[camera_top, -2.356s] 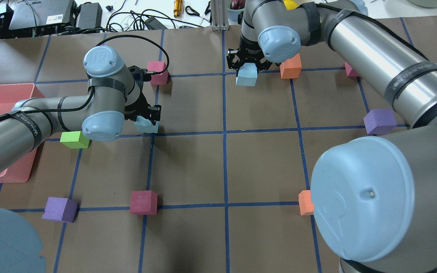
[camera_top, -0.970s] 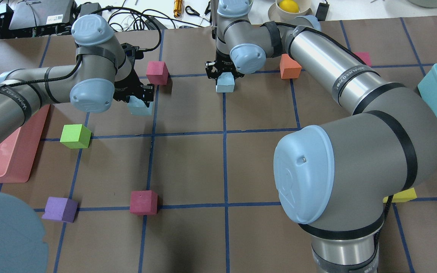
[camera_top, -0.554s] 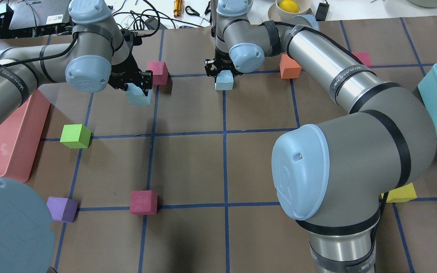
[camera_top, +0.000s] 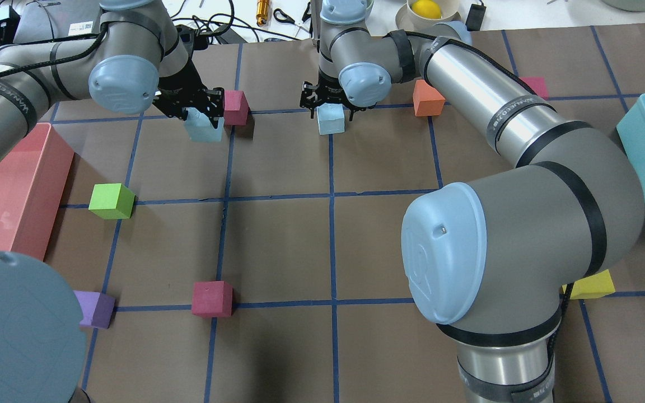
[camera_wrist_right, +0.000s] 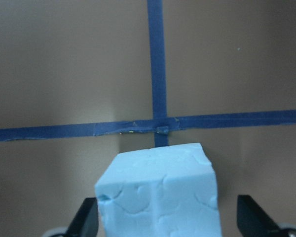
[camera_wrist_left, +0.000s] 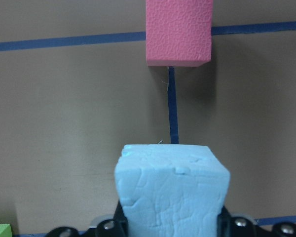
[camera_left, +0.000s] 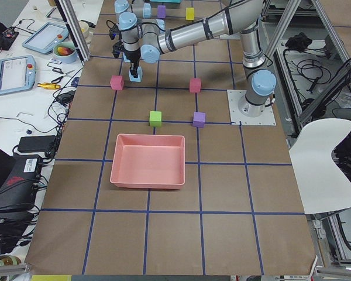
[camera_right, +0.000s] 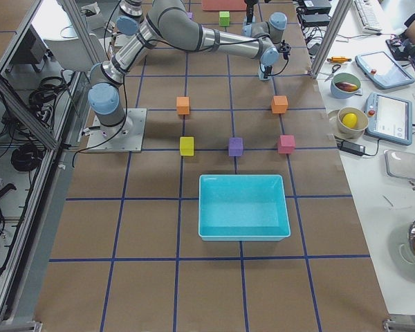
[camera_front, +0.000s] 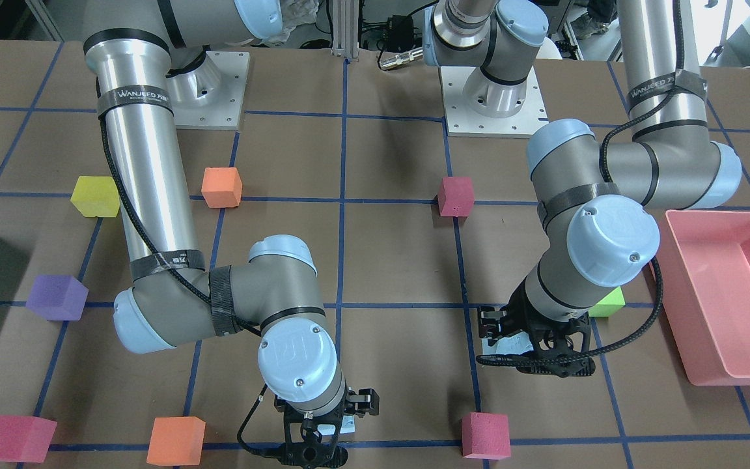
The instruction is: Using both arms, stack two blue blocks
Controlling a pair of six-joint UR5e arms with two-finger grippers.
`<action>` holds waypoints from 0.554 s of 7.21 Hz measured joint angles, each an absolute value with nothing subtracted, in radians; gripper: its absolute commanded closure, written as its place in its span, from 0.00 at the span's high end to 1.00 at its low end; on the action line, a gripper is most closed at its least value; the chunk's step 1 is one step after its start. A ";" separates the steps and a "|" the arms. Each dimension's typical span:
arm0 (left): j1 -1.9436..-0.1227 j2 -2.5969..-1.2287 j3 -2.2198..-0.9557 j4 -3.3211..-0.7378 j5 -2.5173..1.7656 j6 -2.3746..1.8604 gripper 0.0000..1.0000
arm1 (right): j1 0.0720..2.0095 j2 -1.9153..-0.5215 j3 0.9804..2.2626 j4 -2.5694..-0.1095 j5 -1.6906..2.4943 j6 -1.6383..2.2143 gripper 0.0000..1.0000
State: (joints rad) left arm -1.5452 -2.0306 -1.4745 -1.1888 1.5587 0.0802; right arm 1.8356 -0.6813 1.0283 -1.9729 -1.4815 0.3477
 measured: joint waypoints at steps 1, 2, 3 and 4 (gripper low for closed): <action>-1.547 -2.035 -1.464 -1.198 1.545 0.076 0.00 | 1.833 -0.710 1.030 -1.935 -1.483 0.359 1.00; -1.548 -2.040 -1.451 -1.202 1.518 0.064 0.00 | 1.827 -0.759 1.034 -1.874 -1.487 0.357 1.00; -1.555 -2.047 -1.434 -1.204 1.498 0.045 0.00 | 1.818 -0.816 1.040 -1.801 -1.494 0.353 1.00; -1.575 -2.061 -1.418 -1.203 1.493 0.014 0.00 | 1.802 -0.871 1.053 -1.737 -1.502 0.347 1.00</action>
